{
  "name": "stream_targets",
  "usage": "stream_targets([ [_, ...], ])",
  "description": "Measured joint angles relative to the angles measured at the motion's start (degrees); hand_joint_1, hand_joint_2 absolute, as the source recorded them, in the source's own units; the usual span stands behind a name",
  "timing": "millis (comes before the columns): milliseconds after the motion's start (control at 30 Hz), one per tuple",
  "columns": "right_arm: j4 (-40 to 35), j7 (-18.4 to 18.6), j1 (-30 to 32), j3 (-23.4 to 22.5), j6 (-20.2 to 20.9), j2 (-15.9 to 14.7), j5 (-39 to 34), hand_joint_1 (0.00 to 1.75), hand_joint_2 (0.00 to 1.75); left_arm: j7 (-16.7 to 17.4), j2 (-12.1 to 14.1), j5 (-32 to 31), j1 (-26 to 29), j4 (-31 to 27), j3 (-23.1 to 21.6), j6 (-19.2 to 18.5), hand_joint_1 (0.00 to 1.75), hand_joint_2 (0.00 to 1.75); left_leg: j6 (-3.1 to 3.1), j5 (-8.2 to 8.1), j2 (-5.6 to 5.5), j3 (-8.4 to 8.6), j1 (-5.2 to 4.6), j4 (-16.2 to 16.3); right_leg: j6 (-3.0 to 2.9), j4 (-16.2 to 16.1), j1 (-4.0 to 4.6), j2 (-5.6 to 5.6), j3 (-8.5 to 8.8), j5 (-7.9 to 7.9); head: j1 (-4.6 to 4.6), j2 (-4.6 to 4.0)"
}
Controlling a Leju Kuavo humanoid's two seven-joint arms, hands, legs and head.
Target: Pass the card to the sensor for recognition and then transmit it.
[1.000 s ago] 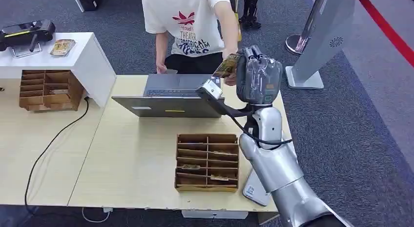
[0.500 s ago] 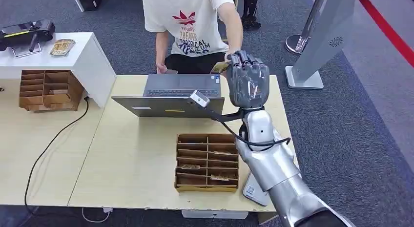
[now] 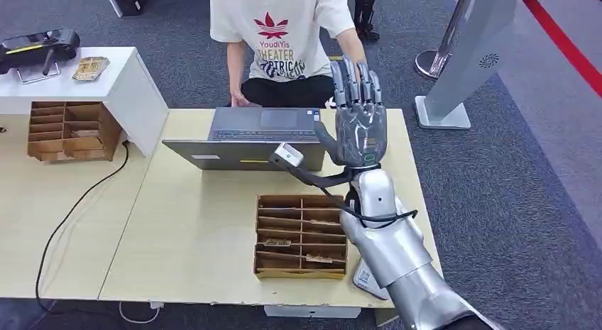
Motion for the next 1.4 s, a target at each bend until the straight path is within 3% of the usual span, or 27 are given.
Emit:
stream_targets([
  [100, -6.9, -11.2, 4.3, -3.3, 0.0, 2.5, -10.0, 0.00, 0.00, -0.3, 0.0, 1.0, 0.6, 0.0, 0.0, 0.7, 0.00, 0.00, -0.05, -0.04, 0.00, 0.00, 0.00, 0.0, -0.02, 0.0, 0.00, 0.00, -0.02, -0.04, 0.00, 0.00],
  [167, -11.2, -16.4, 7.2, -5.0, 0.0, 4.2, -19.8, 0.00, 0.00, -0.5, 0.0, 1.8, 1.0, 0.0, 0.2, 1.2, 0.00, 0.00, -0.04, -0.06, -0.01, 0.00, 0.01, 0.0, -0.05, 0.0, 0.00, -0.02, -0.02, -0.10, -0.02, 0.00],
  [267, -18.9, -17.8, 12.2, -5.2, 0.1, 4.6, -41.5, 0.00, 0.00, -0.9, 0.0, 3.4, 1.9, 0.0, 0.9, 2.1, 0.00, 0.00, -0.01, -0.09, -0.04, -0.01, 0.00, 0.0, -0.04, 0.0, 0.01, -0.05, -0.01, -0.16, 0.02, 0.00],
  [300, -20.9, -17.9, 13.5, -5.3, 0.1, 4.5, -45.6, 0.00, 1.75, -1.0, 0.0, 3.6, 2.2, 0.0, 1.2, 2.3, 0.00, 0.00, -0.06, -0.13, -0.02, -0.01, -0.01, 0.0, -0.04, 0.0, 0.00, -0.02, -0.02, -0.16, 0.04, 0.00],
  [433, -27.4, -19.1, 18.9, -4.9, 0.2, 3.6, -53.8, 0.00, 1.75, -1.0, 0.1, 4.8, 2.7, 0.0, 2.2, 2.6, 0.00, 0.00, -0.06, -0.14, 0.03, -0.01, -0.02, 0.0, -0.04, 0.0, 0.00, 0.02, -0.04, -0.16, 0.00, 0.00],
  [667, -33.8, -20.0, 26.9, -3.0, 2.1, 1.7, -56.3, 0.00, 1.75, -1.0, 0.1, 6.5, 2.8, 0.0, 4.2, 3.2, 0.00, 0.00, -0.06, -0.19, 0.03, -0.01, 0.01, 0.0, -0.05, 0.0, 0.00, 0.02, -0.04, -0.18, 0.00, 0.00],
  [1033, -33.7, -15.7, 33.5, 0.3, 8.6, -1.1, -48.7, 0.00, 1.75, -1.0, 0.1, 8.0, 2.8, 0.0, 6.0, 3.7, 0.00, 0.00, -0.06, -0.19, 0.03, -0.02, 0.01, 0.0, -0.02, 0.0, 0.01, 0.02, -0.03, -0.22, 0.02, 0.00],
  [1367, -29.9, -13.2, 34.2, 3.5, 9.9, -2.5, -36.2, 0.00, 1.75, -1.0, 0.2, 8.2, 2.8, 0.0, 6.9, 3.7, 0.00, 0.00, -0.06, -0.19, 0.03, -0.02, 0.01, 0.0, -0.02, 0.0, 0.00, 0.02, -0.04, -0.22, 0.00, 0.00],
  [1400, -29.5, -13.1, 34.2, 3.9, 9.8, -2.6, -35.4, 0.61, 1.75, -1.0, 0.2, 8.2, 2.8, 0.0, 6.9, 3.7, 0.00, 0.00, -0.06, -0.19, 0.03, -0.02, 0.01, 0.0, -0.03, 0.0, 0.00, 0.02, -0.04, -0.22, 0.02, 0.00],
])
